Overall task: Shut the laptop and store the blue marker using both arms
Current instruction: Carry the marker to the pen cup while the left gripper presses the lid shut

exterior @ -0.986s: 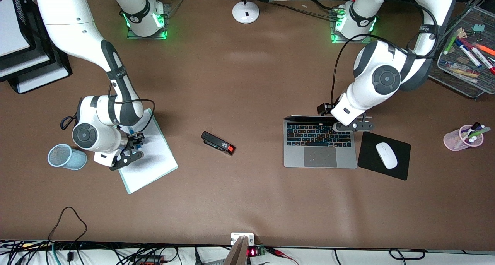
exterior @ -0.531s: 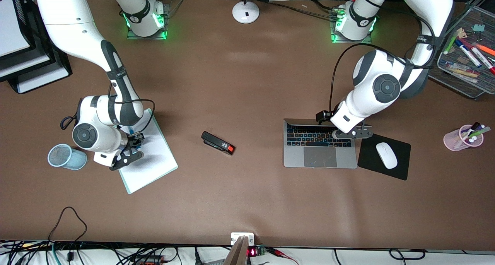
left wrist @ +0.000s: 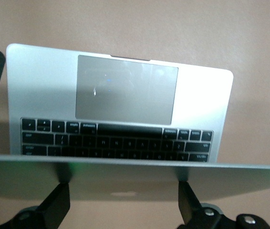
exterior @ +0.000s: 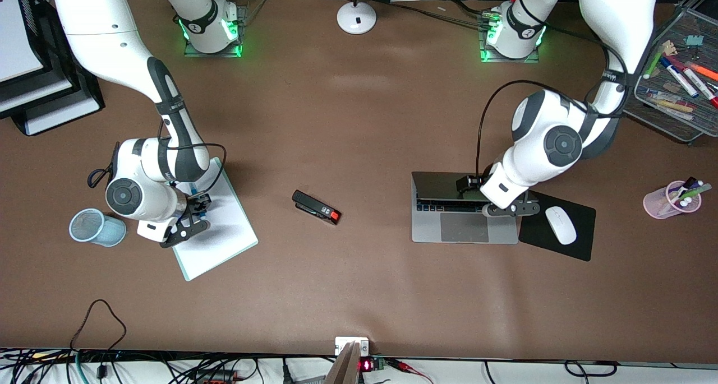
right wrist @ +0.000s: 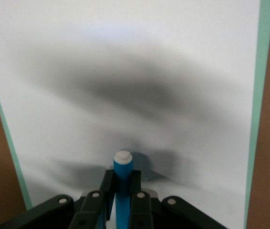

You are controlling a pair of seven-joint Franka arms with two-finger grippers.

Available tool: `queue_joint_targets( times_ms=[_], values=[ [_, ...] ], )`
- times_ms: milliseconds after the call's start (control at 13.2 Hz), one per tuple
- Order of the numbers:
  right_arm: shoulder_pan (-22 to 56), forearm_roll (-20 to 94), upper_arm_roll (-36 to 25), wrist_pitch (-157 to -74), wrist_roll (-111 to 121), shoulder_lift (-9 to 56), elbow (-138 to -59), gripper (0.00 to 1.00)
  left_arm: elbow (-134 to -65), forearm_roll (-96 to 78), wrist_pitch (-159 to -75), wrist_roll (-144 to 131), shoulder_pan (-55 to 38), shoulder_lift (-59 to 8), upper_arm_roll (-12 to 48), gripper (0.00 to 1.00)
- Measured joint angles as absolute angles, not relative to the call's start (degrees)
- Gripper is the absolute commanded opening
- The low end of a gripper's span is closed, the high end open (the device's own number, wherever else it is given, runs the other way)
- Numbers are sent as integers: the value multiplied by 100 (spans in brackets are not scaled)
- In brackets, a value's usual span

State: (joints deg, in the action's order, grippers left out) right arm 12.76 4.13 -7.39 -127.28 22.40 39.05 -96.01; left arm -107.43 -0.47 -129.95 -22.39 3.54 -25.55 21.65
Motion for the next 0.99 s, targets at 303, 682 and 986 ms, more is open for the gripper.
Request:
queue_joint_targets(
  times_ms=[303, 682, 986],
  values=[
    [1279, 447, -741, -12716, 2240, 3533, -9417, 0, -10717, -45, -13330, -2234, 355, -2811, 2116, 100],
    [1281, 448, -744, -11717, 2241, 2674, -9038, 0, -10708, 246, -13765, -2237, 354, -3144, 2083, 100],
    [1278, 448, -759, -10577, 2242, 2520, -8211, 0, -10700, 360, -14011, -2237, 339, -3333, 2077, 100]
  ],
)
